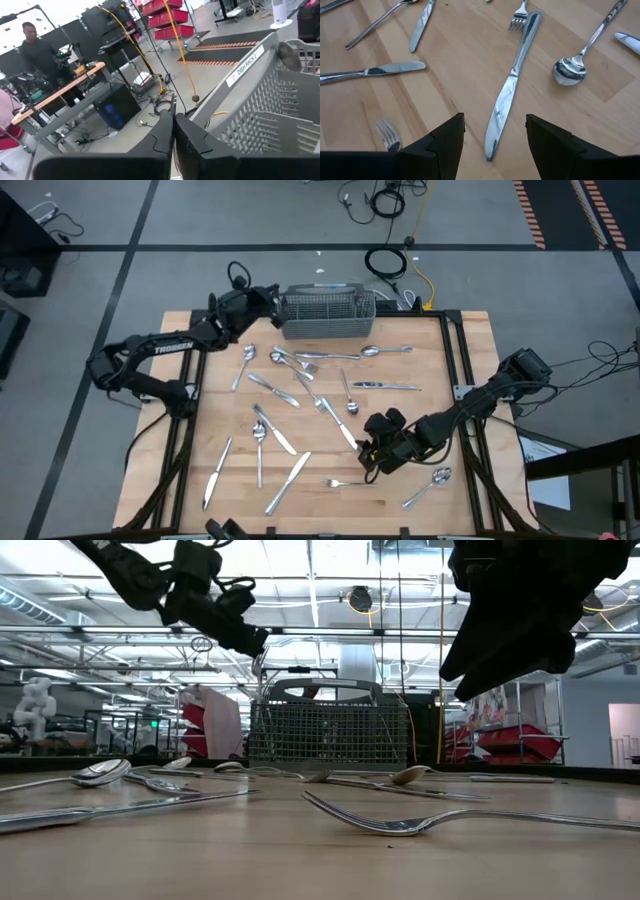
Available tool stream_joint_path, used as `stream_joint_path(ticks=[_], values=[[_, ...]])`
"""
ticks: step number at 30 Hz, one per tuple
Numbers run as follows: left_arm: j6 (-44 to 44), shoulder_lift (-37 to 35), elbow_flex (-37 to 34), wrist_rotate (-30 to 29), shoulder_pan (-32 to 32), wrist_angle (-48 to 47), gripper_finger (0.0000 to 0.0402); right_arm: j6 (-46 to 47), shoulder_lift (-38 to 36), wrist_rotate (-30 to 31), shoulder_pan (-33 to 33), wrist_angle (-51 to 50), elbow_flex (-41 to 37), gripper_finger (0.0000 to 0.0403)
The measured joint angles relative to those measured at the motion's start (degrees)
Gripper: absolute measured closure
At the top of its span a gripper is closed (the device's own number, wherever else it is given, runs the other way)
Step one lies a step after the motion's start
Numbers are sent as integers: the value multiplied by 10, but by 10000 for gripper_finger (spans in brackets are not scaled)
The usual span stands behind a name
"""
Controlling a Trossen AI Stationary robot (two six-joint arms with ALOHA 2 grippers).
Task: Sort silverware
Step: Put the silver fork into the silverware organizer
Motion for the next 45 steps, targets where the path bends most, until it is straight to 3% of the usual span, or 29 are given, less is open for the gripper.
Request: stream_joint_path(ticks=[9, 19, 22, 25, 29, 34, 39, 45], values=[[-3, -50, 0, 53, -4, -65, 314, -3, 0, 0, -13, -8, 0, 172], [-5, -80, 8, 81, -41, -78, 297, -2, 0, 3, -24, -22, 0, 166], [-23, -104, 28, 118, -72, -85, 296, 0, 0, 5, -34, -38, 0, 168], [-87, -118, 50, 190, -105, -101, 297, 2, 6, 6, -40, -39, 0, 169], [-120, -116, 56, 236, -149, -194, 297, 15, 31, 5, -41, -16, 0, 169], [-38, -88, 55, 263, -190, -317, 297, 14, 77, -6, -41, 29, 0, 169], [4, -25, 55, 335, -203, -323, 297, 13, 104, -46, -41, 53, 0, 170], [62, 48, 55, 373, -203, -320, 297, 15, 107, -77, -39, 56, 0, 170]])
